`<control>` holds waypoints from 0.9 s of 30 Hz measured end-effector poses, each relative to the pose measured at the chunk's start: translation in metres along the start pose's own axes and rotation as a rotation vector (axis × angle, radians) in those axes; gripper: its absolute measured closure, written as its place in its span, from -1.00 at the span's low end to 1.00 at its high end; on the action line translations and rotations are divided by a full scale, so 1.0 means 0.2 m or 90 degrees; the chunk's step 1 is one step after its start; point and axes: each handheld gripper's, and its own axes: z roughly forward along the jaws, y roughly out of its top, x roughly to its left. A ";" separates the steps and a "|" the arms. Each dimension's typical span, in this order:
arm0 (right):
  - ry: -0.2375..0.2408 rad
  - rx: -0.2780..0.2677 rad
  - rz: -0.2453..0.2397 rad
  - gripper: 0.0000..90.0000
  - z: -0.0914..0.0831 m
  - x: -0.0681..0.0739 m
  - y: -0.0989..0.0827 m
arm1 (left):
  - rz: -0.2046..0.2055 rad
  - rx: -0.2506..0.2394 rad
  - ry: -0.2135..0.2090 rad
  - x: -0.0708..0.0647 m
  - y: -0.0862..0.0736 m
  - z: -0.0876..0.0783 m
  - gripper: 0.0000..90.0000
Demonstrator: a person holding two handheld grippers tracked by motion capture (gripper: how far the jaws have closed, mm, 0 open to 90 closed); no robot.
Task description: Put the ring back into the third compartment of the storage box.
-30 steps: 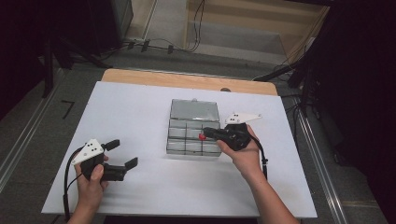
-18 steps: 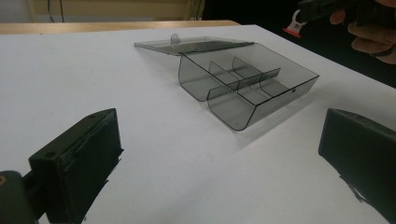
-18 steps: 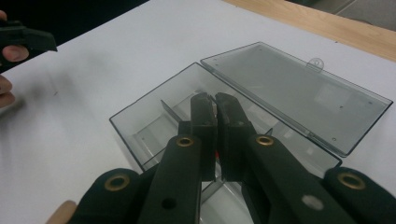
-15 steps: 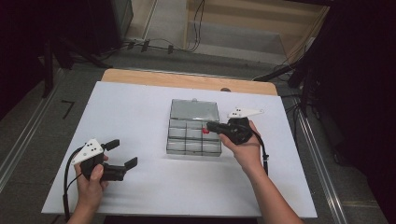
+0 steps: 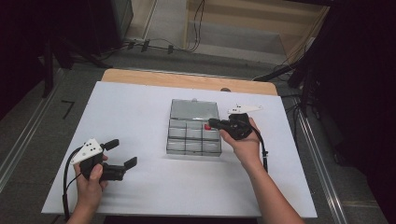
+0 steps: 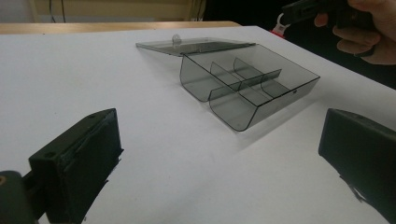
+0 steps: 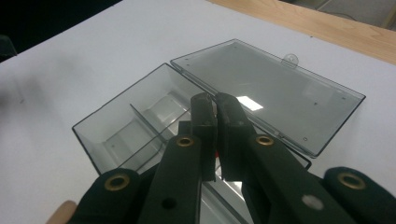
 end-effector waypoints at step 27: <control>-0.051 0.050 0.006 0.89 0.14 -0.09 -0.06 | -0.001 -0.001 0.001 0.00 0.00 -0.01 -1.00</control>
